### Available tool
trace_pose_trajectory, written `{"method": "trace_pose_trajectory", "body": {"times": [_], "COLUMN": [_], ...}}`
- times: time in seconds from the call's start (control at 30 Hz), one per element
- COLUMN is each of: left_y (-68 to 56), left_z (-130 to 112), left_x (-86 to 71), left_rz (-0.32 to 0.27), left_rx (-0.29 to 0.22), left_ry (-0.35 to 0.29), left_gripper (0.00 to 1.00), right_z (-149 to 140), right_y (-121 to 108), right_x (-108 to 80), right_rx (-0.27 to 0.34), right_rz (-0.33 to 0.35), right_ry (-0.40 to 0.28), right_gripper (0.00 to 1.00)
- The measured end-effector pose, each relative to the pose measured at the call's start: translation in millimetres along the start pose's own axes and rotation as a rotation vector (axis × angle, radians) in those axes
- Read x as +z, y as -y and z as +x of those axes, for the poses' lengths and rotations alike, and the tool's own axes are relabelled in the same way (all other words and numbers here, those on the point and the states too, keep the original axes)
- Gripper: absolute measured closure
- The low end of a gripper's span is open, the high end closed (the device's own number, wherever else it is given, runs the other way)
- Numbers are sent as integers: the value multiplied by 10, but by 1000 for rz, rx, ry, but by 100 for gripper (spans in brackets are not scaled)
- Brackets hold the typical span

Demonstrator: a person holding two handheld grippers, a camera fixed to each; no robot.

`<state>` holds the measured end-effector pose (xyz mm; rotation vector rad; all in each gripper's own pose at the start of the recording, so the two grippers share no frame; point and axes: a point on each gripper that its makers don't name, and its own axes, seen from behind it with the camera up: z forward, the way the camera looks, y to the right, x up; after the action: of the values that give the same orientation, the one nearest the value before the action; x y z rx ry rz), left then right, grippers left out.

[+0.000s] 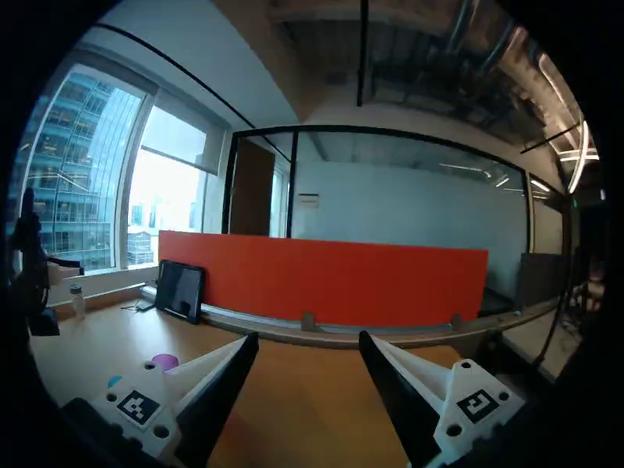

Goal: Pour water

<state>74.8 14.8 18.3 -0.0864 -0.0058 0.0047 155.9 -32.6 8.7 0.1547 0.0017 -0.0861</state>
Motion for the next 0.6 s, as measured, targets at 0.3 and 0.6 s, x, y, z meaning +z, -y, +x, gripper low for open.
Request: {"method": "trace_pose_trajectory", "body": {"times": [0.3,0.6], "left_y": [-103,-262], "left_z": [150,171], "left_x": [42,35], "left_rz": [-60,-167], "left_rx": [-2,2], "left_ry": [3,10], "left_gripper": [7,7], "right_z": [166,172], "right_y": [102,377], "right_x": [-1,-61], "right_rx": [15,-2], "right_rz": [57,208], "right_ry": [-9,11], "right_gripper": [0,0]}}
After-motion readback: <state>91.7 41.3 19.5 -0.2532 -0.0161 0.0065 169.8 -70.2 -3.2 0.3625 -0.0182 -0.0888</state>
